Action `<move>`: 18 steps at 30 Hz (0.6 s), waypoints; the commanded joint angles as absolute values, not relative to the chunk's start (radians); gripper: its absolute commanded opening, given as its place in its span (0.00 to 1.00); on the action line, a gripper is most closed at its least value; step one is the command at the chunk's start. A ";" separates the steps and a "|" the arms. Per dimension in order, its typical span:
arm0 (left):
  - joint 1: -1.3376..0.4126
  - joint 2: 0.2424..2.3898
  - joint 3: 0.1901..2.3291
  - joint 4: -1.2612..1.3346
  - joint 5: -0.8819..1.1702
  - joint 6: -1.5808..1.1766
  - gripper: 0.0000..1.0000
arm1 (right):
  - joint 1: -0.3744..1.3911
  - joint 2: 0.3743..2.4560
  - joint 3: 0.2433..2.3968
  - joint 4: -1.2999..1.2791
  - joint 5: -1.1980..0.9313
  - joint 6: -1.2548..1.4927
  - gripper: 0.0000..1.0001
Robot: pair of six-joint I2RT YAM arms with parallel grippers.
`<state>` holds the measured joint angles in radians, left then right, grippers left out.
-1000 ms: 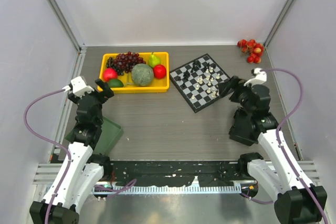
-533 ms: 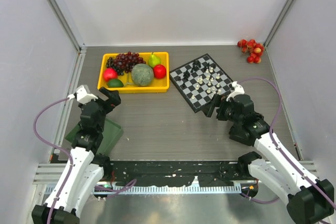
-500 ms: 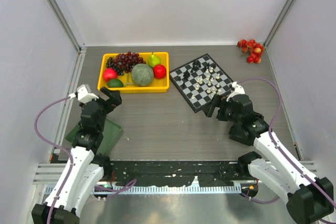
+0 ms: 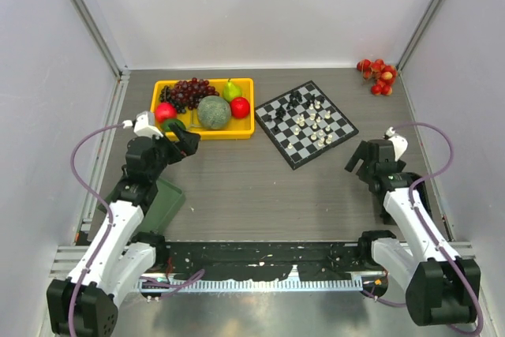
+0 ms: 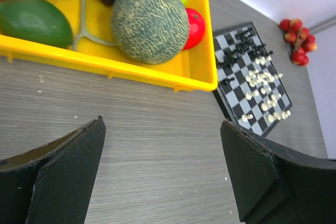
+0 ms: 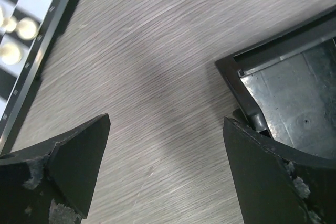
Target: Set up the chess pieces on the board
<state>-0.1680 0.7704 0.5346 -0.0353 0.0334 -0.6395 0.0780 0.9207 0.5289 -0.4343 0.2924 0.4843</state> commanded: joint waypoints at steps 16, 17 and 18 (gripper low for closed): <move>-0.646 1.500 0.994 0.083 0.018 -0.666 0.81 | -0.106 1.646 1.212 -0.269 0.074 0.445 0.82; -0.661 1.550 1.026 0.080 0.029 -0.679 0.79 | -0.115 1.714 1.279 -0.291 0.068 0.445 0.82; -0.672 1.592 1.060 0.074 0.041 -0.692 0.77 | -0.118 1.742 1.311 -0.299 0.058 0.448 0.82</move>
<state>-0.6220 1.4548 0.9482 0.0353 0.0448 -0.6392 -0.1020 1.6051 1.1637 -0.3058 0.1307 0.4572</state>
